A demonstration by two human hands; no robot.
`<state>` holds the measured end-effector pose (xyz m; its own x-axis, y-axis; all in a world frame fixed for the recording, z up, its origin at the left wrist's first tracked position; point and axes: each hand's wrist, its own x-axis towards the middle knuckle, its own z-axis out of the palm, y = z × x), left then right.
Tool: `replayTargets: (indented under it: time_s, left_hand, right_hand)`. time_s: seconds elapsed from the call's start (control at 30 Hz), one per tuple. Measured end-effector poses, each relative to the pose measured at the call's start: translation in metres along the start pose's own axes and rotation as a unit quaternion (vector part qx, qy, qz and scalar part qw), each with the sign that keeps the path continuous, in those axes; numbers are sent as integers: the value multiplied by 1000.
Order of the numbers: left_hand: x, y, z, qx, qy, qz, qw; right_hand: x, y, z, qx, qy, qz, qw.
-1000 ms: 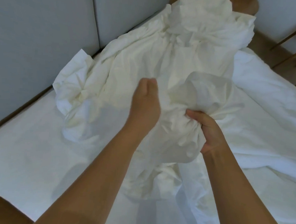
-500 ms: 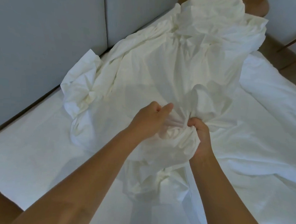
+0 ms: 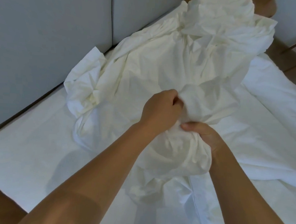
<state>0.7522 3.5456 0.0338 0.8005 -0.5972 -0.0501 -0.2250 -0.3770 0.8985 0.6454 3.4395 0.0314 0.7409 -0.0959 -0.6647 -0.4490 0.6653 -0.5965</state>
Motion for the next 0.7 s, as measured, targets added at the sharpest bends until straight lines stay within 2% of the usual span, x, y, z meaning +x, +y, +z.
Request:
replayTargets:
  time_s: [0.1, 0.2, 0.3, 0.37, 0.43, 0.53, 0.6, 0.7]
  left_hand:
    - [6, -2, -6, -95, 30, -32, 994]
    - [2, -13, -5, -125, -11, -74, 989]
    - [-8, -30, -6, -115, -39, -163, 979]
    - [-15, -36, -7, -116, -29, -194, 974]
    - [-19, -38, -8, -136, -52, -228, 963]
    - [-16, -35, -15, -189, -139, -337, 912]
    - [-10, -32, -21, -181, -145, -333, 914]
    - [-9, -17, -28, -85, -49, -197, 976]
  right_hand:
    - [10, -8, 13, 82, -18, -110, 990]
    - [18, -4, 23, 139, -65, -141, 978]
    - [24, 3, 25, 140, -67, -87, 984]
    - [27, 9, 25, 127, -51, -38, 990]
    - [27, 14, 25, 121, -54, -16, 991]
    - [23, 18, 29, 113, -57, -12, 992]
    - [23, 18, 31, 98, -82, -12, 992]
    - [23, 17, 26, 54, -56, -20, 997]
